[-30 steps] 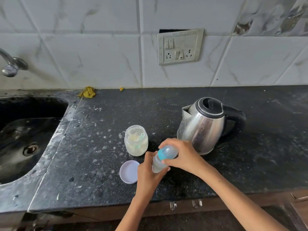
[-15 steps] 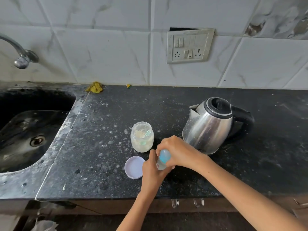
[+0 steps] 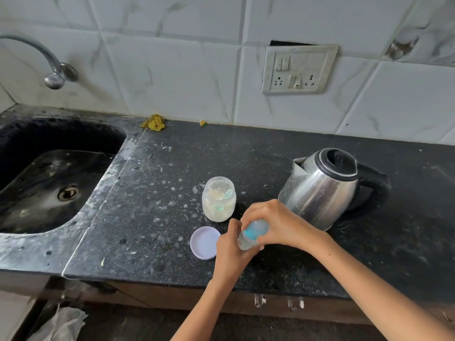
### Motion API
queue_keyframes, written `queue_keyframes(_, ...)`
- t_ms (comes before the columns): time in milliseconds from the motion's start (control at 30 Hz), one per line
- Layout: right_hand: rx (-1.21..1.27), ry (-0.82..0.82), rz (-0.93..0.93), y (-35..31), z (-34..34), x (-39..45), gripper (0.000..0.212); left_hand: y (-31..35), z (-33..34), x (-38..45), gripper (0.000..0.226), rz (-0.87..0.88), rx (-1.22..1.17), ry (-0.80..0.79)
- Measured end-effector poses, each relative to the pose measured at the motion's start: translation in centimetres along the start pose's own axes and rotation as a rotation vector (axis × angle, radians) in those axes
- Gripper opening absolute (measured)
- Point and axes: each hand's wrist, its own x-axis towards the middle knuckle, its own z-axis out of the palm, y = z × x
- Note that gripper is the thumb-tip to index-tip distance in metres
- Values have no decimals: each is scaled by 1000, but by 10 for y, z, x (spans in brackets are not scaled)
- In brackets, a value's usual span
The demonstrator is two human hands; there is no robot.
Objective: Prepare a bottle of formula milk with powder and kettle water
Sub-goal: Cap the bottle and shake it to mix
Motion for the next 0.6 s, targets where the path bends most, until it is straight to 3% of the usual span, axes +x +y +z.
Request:
queue_keyframes(133, -1, 71, -17, -4, -9, 2, 44, 1, 1, 0, 55, -7, 1, 16)
queue_keyframes(367, -133, -30, 95, -1, 3, 8, 44, -1, 3, 0, 56, -16, 0, 24)
queue_keyframes(600, -331, 131, 243, -14, 21, 15, 35, -6, 6, 0, 55, -32, -45, 14)
